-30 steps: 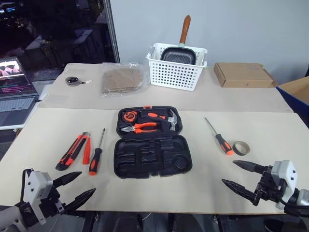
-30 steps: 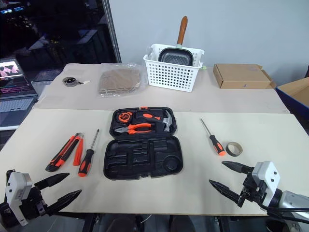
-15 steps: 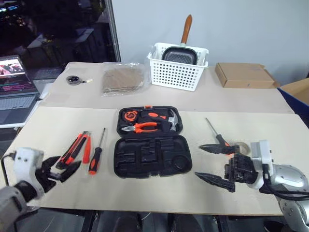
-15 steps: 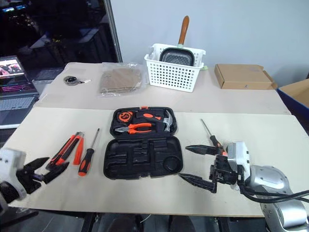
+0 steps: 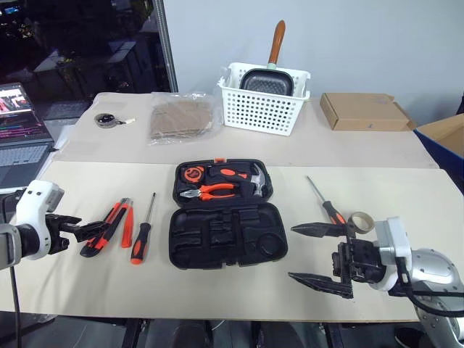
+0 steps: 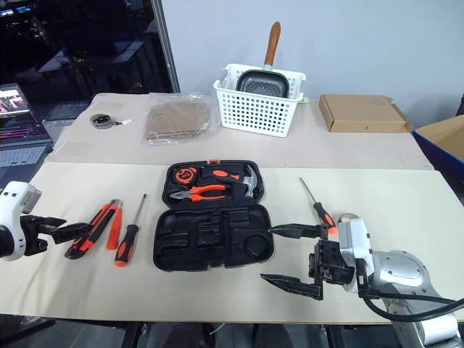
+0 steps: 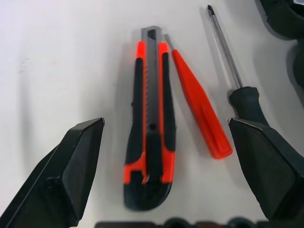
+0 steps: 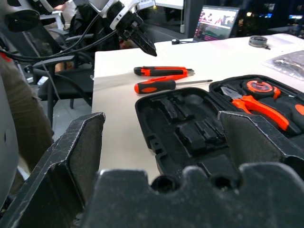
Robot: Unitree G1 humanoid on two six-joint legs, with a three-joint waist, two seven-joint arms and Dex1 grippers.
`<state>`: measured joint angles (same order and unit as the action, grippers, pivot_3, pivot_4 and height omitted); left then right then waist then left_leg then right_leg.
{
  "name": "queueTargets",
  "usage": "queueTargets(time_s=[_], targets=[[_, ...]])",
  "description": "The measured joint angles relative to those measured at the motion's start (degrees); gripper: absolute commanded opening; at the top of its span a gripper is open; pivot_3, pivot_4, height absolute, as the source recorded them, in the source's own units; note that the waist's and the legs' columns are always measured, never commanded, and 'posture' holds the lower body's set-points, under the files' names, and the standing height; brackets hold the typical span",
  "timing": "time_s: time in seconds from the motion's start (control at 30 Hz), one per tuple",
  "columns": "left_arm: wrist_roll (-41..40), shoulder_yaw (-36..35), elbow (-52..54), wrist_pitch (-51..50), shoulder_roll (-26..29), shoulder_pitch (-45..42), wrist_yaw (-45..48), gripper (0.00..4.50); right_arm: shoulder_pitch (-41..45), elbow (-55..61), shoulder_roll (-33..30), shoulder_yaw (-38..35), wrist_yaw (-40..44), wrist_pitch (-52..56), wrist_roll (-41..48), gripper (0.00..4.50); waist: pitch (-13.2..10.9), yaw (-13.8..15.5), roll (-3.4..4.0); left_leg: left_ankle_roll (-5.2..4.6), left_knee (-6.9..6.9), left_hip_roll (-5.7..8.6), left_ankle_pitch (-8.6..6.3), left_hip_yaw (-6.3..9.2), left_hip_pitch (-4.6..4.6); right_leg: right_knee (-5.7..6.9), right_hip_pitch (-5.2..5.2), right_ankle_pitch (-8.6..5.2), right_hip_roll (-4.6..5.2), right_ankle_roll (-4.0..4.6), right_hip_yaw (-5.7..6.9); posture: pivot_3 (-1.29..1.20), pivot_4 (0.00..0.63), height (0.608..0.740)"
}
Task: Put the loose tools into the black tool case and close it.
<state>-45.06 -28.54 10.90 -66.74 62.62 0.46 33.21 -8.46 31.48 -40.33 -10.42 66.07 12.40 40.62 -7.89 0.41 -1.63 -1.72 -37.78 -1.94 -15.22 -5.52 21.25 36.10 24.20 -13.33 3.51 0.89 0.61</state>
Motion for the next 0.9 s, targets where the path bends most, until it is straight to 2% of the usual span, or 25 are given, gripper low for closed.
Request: queueTargets(time_s=[0.27,0.4,0.9], targets=[[-9.27,-1.52,7.16,-15.34,-5.24,-5.16,-1.79,4.50,0.28,-0.07,-0.20,-0.18,-0.63,0.00,-0.43,4.42,0.00,0.09,-0.01,0.06,0.00,0.01,-0.03,0.02,0.00,0.02,-0.03,0.00,0.02,0.00,-0.04,0.00,0.150,0.740],[-10.78,-1.95,12.43,-23.93,-10.23,-7.75,-7.78,4.50,0.63,-0.36,-0.31,-0.23,-0.90,0.00,-0.51,4.42,0.00,0.17,-0.01,0.10,-0.02,0.02,-0.01,0.07,-0.04,0.08,-0.06,0.00,-0.07,0.00,-0.06,0.00,0.150,0.740],[-12.57,2.17,19.85,-25.56,-22.62,-8.48,-33.40,4.50,-1.21,-1.03,-0.75,-1.44,-0.87,-0.32,-1.73,4.42,0.03,0.14,-0.01,0.17,-0.03,0.03,0.04,0.11,-0.11,0.13,-0.14,0.01,-0.05,0.01,-0.49,0.00,0.150,0.740]])
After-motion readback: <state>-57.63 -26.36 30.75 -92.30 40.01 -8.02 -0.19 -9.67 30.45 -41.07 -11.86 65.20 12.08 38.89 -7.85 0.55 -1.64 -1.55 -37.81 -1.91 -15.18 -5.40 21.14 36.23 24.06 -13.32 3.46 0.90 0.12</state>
